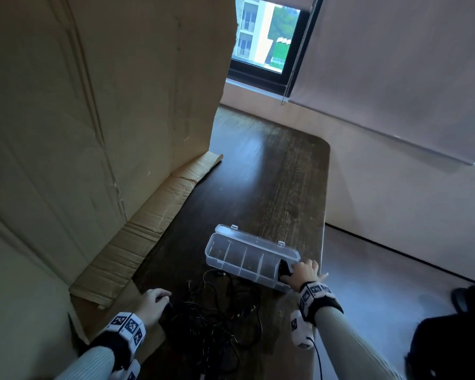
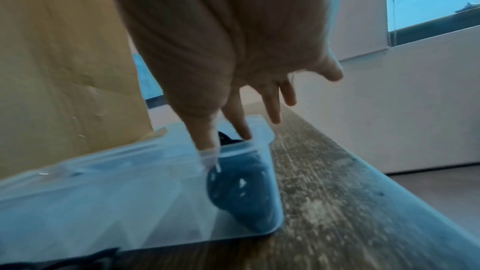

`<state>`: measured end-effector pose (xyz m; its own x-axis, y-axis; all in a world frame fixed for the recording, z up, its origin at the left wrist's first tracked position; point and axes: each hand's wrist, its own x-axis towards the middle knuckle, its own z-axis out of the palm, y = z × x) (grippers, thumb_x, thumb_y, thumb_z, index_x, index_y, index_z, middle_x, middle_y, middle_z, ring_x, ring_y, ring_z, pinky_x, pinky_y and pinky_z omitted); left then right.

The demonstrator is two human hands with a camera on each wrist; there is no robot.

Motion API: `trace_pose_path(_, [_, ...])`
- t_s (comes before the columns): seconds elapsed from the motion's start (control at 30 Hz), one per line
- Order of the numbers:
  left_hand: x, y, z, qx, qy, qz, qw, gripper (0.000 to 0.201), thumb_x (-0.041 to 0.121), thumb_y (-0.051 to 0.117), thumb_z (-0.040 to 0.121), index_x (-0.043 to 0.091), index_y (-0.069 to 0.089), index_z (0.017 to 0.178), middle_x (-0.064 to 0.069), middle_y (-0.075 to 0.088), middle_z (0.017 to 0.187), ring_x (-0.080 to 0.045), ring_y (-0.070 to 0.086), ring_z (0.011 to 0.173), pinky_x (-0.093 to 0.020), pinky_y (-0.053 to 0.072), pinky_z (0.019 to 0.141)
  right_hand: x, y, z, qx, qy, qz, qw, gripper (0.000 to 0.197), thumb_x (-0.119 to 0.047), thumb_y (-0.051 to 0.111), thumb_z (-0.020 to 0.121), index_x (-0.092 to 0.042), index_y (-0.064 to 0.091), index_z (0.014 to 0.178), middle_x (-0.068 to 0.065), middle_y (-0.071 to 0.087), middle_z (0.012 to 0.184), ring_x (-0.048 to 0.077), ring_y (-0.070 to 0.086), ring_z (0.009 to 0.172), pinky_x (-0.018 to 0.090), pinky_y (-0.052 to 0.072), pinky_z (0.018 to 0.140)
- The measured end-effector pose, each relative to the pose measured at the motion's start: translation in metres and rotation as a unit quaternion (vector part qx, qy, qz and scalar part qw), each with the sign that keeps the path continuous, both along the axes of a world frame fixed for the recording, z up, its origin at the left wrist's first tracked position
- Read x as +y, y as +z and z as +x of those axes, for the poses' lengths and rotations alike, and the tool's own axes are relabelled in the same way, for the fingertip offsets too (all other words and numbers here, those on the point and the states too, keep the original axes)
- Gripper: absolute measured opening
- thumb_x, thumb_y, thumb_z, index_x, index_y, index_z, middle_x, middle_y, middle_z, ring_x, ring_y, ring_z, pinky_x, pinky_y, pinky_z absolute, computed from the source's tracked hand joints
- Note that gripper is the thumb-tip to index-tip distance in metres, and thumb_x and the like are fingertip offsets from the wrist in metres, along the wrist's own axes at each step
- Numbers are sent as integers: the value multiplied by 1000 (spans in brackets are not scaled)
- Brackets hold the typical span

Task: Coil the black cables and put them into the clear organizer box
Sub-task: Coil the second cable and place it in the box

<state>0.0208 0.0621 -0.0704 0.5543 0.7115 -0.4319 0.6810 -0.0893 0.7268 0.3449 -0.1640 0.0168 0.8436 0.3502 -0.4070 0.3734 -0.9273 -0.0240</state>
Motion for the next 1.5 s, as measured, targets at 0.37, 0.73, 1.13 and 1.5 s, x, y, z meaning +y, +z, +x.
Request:
trace_pose_path(0.37, [-20, 16, -5, -10, -55, 2, 998, 15, 15, 55, 93, 26, 66, 93, -2, 68, 105, -20, 61, 103, -37, 49, 93, -7, -25, -117, 110, 44, 202, 972, 33, -24, 56, 91, -8, 60, 120, 13, 65, 121, 32, 59, 114, 32, 46, 92])
trace_pose_path(0.73, [-61, 105, 39, -152, -173, 56, 972, 120, 53, 88, 47, 19, 27, 145, 9, 39, 137, -8, 41, 126, -35, 39, 107, 10, 78, -132, 193, 156, 340, 907, 23, -29, 61, 92, -22, 72, 73, -11, 65, 62, 0, 57, 58, 18, 47, 65])
trace_pose_path(1.13, [-115, 103, 71, -219, -365, 4, 905, 17, 15, 66, 88, 31, 65, 91, 12, 73, 77, -9, 70, 82, -25, 54, 82, -21, 188, -150, 265, -41, 679, 683, 18, -11, 50, 98, -6, 67, 101, 2, 69, 75, 27, 73, 81, 32, 61, 68])
trace_pose_path(1.5, [-44, 79, 54, -160, -326, 174, 915, 13, 27, 61, 91, 35, 71, 89, 19, 71, 80, 5, 66, 81, -16, 49, 82, -123, 242, -105, 57, -252, 836, 483, 12, -12, 57, 95, -9, 66, 86, -4, 59, 55, 19, 71, 62, 33, 60, 56])
